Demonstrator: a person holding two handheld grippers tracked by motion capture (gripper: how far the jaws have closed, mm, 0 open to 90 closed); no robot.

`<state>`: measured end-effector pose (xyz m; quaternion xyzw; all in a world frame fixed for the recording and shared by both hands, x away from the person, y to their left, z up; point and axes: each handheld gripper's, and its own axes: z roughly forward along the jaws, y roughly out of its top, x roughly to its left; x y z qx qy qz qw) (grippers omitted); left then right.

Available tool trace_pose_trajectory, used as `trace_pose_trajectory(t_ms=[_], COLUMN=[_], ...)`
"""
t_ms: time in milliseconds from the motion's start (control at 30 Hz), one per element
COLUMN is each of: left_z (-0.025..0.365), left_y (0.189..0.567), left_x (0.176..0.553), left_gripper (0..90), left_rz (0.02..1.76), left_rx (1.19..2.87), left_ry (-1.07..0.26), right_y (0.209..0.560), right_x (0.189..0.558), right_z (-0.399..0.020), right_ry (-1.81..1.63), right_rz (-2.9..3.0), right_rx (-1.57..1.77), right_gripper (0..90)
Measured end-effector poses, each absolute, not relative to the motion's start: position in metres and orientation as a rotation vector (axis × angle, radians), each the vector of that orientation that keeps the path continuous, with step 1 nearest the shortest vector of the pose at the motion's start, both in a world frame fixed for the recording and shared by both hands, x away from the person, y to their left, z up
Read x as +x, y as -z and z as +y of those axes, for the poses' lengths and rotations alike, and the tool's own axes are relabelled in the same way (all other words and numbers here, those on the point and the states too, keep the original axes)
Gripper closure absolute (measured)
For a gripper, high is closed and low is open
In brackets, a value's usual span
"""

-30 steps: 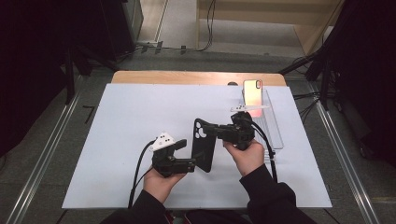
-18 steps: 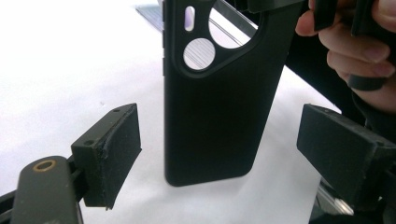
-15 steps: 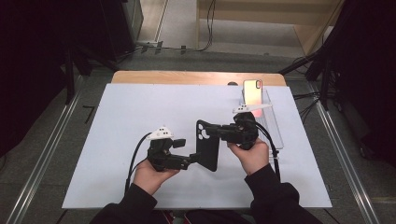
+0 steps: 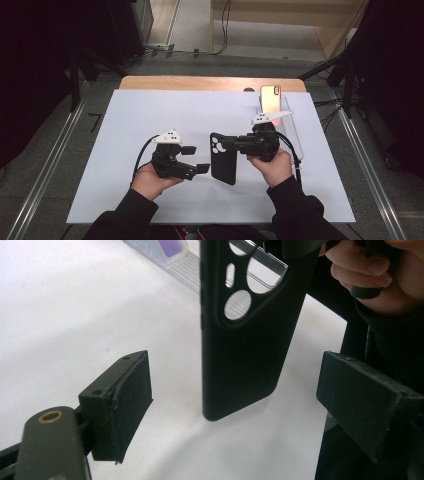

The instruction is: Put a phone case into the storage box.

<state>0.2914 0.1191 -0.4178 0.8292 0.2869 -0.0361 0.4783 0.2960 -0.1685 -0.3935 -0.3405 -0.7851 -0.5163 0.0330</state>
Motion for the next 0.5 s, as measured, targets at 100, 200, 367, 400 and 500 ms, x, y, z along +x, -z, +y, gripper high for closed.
trace_pose_trajectory(t_ms=[100,200,367,400,500], left_z=[0.120,0.121,0.121,0.121,0.118], left_y=[0.415,0.412,0.406,0.405,0.402], left_x=[0.294,0.296,0.301,0.302,0.305], left_gripper=[14.8,14.8,16.0,16.1,16.0], left_rz=[0.679,0.635,0.565,0.549,0.532], left_rx=[2.026,2.036,2.059,2.062,2.062], left_ry=[0.113,0.124,0.136,0.136,0.148], right_y=[0.393,0.393,0.394,0.394,0.394], right_x=[0.296,0.296,0.296,0.296,0.295], right_z=[-0.171,-0.172,-0.173,-0.173,-0.172], right_ry=[1.568,1.558,1.565,1.565,1.568], right_rz=[-2.427,-2.446,-2.434,-2.433,-2.443], right_rx=[-1.028,-0.977,-0.895,-0.891,-0.860], right_gripper=[77.0,77.0,77.0,77.0,77.0])
